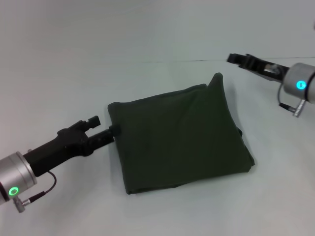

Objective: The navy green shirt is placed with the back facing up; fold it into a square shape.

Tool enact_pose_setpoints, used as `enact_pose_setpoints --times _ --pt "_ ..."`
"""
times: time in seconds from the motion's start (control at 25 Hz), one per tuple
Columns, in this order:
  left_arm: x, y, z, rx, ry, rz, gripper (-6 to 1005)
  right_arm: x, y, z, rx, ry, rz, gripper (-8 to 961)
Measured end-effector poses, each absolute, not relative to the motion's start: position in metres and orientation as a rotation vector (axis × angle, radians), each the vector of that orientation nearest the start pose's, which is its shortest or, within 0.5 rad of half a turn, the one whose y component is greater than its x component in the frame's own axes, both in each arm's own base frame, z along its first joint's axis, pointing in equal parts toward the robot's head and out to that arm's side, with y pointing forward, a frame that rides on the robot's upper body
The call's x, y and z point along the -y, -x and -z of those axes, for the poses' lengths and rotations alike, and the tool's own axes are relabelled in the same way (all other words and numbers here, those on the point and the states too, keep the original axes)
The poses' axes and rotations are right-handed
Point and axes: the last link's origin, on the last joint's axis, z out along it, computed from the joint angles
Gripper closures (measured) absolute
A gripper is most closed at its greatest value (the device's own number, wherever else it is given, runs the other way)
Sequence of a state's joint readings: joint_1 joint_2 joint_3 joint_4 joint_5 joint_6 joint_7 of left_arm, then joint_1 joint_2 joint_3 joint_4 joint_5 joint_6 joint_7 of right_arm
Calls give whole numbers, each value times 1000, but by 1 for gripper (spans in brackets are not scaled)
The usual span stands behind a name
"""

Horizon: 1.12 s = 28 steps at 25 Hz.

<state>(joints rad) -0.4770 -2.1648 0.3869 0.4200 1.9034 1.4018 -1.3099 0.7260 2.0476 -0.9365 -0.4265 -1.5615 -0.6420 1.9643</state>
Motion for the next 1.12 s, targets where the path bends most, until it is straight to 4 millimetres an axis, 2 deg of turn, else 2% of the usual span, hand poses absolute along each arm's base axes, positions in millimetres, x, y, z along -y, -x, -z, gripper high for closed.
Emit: enact_pose_setpoints --times 0.32,0.68,1.12 --pt "-335 295 38 1165 2150 957 111 -433 -273 -18 -1464 1896 -863 498" --pt "-363 289 49 1254 2123 819 111 -421 -285 -24 -1490 1906 -882 497" --pt "-384 276 63 1201 2176 648 111 -419 -287 -24 -1525 1888 -892 498"
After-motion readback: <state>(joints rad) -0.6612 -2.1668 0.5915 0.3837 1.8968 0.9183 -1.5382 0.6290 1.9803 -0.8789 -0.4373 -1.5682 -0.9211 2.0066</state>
